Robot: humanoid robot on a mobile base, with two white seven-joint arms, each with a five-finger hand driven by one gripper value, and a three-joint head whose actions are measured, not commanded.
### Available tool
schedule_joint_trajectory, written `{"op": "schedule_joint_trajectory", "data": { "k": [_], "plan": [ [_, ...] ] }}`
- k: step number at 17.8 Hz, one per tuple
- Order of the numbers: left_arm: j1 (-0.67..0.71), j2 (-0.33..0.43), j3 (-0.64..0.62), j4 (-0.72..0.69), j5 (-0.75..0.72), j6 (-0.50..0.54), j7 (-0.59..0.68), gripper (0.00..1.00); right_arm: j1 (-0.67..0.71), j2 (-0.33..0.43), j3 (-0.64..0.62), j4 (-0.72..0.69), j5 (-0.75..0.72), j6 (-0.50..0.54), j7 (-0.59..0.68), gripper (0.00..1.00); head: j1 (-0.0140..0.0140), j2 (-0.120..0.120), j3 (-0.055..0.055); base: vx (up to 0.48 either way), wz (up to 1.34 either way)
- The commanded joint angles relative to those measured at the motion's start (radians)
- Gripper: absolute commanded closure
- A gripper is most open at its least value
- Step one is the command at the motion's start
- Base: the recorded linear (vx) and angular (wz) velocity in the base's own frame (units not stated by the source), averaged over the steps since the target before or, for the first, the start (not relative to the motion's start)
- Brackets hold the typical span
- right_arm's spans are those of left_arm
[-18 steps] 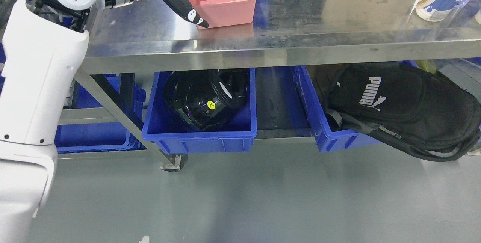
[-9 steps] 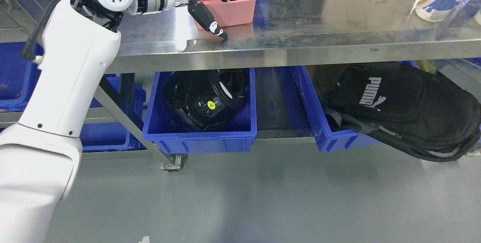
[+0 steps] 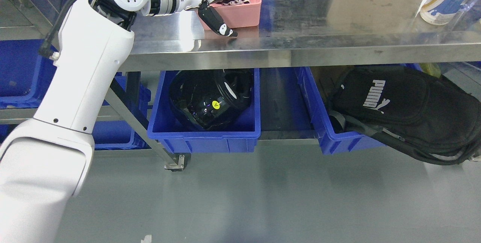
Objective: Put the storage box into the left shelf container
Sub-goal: 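Reach the left hand to the pink box and grip its rim, then lift the pink box off the shelf with the left hand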
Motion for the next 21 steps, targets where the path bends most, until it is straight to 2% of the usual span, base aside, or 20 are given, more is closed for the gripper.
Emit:
{"op": "schedule_joint_trajectory", "data": {
  "k": [1, 2, 3, 5, 9, 13, 15, 18, 21],
  "plan": [
    [0.028, -0.040, 0.122, 0.063, -0.010, -0.067, -0.072, 0.87, -0.006, -0.017, -0.003, -0.017, -0.002, 0.000, -0.001, 0.00, 0.0000, 0.000, 0.000, 0.000, 0.00],
    [0.038, -0.042, 0.172, 0.063, -0.013, -0.102, -0.072, 0.96, -0.006, -0.017, -0.003, -0.017, -0.002, 0.000, 0.001, 0.00, 0.0000, 0.000, 0.000, 0.000, 0.00],
    [0.046, -0.045, 0.215, 0.063, -0.017, -0.132, -0.072, 1.00, -0.006, -0.017, -0.003, -0.017, -0.002, 0.000, -0.001, 0.00, 0.0000, 0.000, 0.000, 0.000, 0.00],
    [0.074, -0.051, 0.290, 0.053, -0.017, -0.172, -0.066, 1.00, -0.006, -0.017, -0.003, -0.017, -0.002, 0.000, 0.001, 0.00, 0.0000, 0.000, 0.000, -0.001, 0.02],
    [0.103, -0.083, 0.490, 0.040, -0.015, -0.320, -0.034, 1.00, -0.006, -0.017, -0.003, -0.017, -0.002, 0.000, 0.001, 0.00, 0.0000, 0.000, 0.000, 0.000, 0.02],
    [0.196, -0.136, 0.649, -0.063, -0.013, -0.533, 0.055, 1.00, -0.006, -0.017, -0.003, -0.017, -0.002, 0.000, -0.001, 0.00, 0.0000, 0.000, 0.000, -0.003, 0.01],
    [0.242, -0.136, 0.734, -0.141, -0.013, -0.555, 0.081, 1.00, -0.006, -0.017, -0.003, -0.017, -0.002, 0.000, 0.001, 0.00, 0.0000, 0.000, 0.000, 0.000, 0.00],
    [0.271, -0.136, 0.781, -0.224, -0.012, -0.557, 0.136, 1.00, -0.006, -0.017, -0.003, -0.017, -0.002, 0.000, 0.001, 0.00, 0.0000, 0.000, 0.000, -0.001, -0.06],
    [0.331, -0.136, 0.828, -0.311, -0.010, -0.566, 0.140, 0.99, -0.006, -0.017, -0.003, -0.017, -0.002, 0.000, 0.001, 0.00, 0.0000, 0.000, 0.000, 0.001, -0.03]
  ]
}}
